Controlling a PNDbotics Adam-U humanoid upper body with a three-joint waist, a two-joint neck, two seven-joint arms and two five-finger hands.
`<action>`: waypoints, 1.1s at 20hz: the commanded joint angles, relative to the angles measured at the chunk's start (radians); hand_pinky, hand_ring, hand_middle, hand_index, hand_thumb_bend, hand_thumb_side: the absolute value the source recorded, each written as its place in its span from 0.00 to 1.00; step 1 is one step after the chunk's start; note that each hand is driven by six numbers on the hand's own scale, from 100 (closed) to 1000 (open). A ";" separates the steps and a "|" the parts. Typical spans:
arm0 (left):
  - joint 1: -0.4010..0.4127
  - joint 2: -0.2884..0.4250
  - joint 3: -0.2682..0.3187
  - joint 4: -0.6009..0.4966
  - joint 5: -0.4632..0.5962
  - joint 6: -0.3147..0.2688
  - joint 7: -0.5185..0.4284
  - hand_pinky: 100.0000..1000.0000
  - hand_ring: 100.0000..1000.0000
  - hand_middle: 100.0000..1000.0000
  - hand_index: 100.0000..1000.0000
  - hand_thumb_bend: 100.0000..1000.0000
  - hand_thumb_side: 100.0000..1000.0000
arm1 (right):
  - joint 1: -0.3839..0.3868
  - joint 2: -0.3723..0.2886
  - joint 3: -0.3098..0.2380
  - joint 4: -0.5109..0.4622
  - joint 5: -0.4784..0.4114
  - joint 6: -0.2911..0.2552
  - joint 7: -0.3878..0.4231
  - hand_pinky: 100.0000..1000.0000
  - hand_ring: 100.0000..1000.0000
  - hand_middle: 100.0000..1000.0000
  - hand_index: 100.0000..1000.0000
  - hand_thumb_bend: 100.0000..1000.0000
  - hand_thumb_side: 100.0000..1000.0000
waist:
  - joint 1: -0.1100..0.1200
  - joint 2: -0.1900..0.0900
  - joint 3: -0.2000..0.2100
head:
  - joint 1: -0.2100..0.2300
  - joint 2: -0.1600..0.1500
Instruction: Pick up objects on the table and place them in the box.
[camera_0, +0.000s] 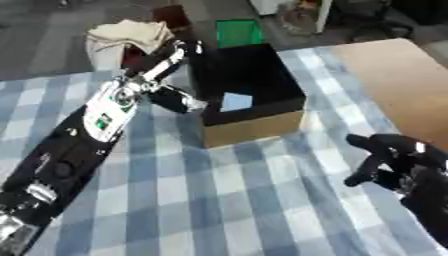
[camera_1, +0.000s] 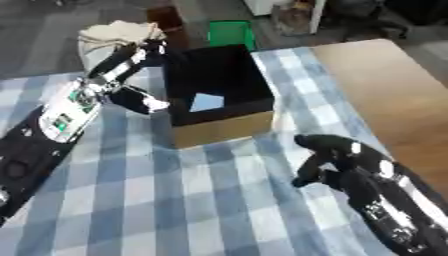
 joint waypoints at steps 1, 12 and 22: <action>0.026 0.080 0.020 -0.167 0.148 0.052 -0.018 0.94 0.62 0.62 0.72 0.48 0.33 | 0.000 -0.025 -0.017 -0.022 -0.003 -0.001 -0.014 0.68 1.00 0.59 0.87 0.00 0.56 | -0.004 -0.025 0.014 | -0.010 0.007; 0.354 0.177 0.183 -0.594 0.453 0.169 0.027 0.96 0.61 0.61 0.71 0.35 0.37 | 0.036 -0.053 -0.053 -0.022 0.007 -0.020 -0.048 0.68 1.00 0.59 0.87 0.00 0.55 | -0.017 -0.048 0.131 | -0.046 0.055; 0.559 -0.002 0.226 -0.640 0.416 0.203 -0.048 1.00 0.63 0.64 0.72 0.18 0.64 | 0.077 -0.061 -0.094 -0.022 0.031 -0.040 -0.090 0.68 1.00 0.59 0.85 0.00 0.54 | -0.034 -0.057 0.207 | -0.068 0.155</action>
